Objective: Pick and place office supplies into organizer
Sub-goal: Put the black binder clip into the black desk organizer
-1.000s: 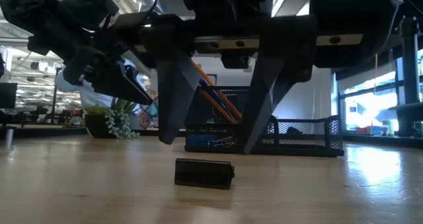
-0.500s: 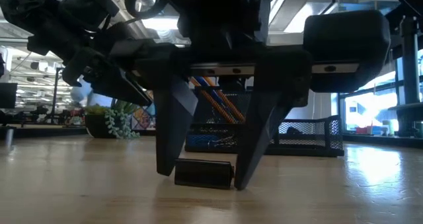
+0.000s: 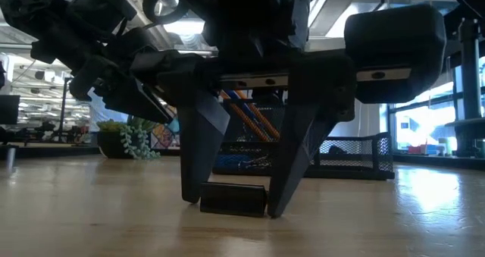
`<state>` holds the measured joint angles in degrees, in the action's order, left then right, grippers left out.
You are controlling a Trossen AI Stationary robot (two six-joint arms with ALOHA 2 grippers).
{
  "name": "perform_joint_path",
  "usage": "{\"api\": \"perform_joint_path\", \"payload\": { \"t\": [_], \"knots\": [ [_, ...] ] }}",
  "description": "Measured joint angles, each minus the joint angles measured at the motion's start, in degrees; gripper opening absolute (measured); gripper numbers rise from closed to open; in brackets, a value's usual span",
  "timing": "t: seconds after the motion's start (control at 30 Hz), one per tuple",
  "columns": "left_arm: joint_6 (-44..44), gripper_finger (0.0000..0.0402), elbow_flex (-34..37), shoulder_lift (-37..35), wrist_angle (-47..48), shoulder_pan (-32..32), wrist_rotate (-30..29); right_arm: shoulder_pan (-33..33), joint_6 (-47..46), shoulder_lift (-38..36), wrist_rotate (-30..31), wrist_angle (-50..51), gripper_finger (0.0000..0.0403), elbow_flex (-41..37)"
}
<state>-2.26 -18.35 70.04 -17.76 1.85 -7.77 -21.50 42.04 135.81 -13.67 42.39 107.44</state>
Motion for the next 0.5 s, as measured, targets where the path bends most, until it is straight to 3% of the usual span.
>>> {"api": "perform_joint_path", "payload": {
  "t": [0.5],
  "knots": [
    [0.0, 0.0113, 0.0, 0.0, 0.0, 0.0, 0.0, -0.02, 0.3, 0.04, -0.02, 0.57, 0.0235, 0.0]
  ]
}}
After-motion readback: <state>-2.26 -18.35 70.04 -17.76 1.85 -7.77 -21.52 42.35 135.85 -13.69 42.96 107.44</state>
